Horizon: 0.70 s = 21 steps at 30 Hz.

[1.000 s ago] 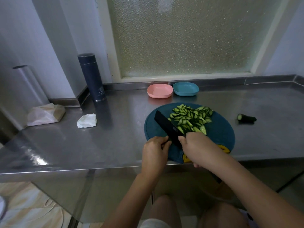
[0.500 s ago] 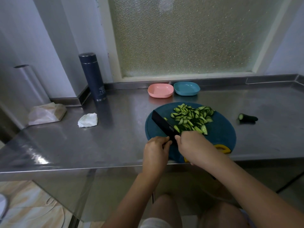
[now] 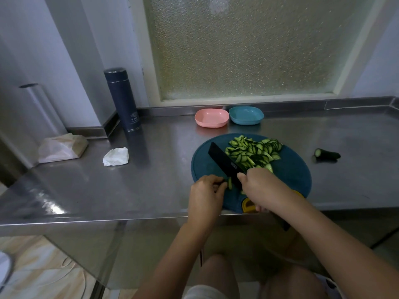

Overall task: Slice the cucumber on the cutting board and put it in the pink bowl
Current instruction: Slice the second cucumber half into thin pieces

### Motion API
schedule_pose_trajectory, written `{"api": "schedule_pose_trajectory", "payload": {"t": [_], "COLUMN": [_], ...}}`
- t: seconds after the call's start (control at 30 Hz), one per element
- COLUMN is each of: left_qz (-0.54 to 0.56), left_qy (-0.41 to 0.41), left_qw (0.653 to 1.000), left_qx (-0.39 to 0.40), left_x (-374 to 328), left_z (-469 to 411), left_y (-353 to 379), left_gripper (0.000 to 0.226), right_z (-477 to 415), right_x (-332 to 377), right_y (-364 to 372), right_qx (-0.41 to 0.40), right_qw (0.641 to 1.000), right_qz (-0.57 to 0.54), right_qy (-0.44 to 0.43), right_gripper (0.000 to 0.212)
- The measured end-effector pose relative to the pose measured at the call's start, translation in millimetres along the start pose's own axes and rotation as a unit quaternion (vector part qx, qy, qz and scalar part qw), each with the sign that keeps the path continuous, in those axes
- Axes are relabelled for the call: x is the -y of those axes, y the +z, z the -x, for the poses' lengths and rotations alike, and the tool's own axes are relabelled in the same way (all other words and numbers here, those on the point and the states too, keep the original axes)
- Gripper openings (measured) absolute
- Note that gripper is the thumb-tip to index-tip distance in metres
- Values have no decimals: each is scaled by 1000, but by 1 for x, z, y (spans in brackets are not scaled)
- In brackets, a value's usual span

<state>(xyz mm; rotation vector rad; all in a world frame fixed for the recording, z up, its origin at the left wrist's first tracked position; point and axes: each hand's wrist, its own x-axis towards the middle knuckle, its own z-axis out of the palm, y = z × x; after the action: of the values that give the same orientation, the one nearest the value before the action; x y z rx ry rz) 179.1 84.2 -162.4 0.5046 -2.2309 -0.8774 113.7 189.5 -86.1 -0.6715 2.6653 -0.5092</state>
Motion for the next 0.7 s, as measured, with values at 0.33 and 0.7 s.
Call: {"api": "schedule_pose_trajectory", "payload": {"t": [0.33,0.7], "left_qz": [-112,-128], "left_qy": [-26,12], "left_qw": [991,990], "left_qx": [64,65], "left_x": [-20,-9], "left_z": [-12,6], "left_y": [2,-12], "left_gripper": [20,26], "right_z": [5,22], "right_x": [-7,-11], "right_y": [-16,11], "right_qx": [-24,52], "right_qw": [998,997], "right_qz": [-57,-57], "right_qy": [-15,-6], "right_gripper": [48,60]}}
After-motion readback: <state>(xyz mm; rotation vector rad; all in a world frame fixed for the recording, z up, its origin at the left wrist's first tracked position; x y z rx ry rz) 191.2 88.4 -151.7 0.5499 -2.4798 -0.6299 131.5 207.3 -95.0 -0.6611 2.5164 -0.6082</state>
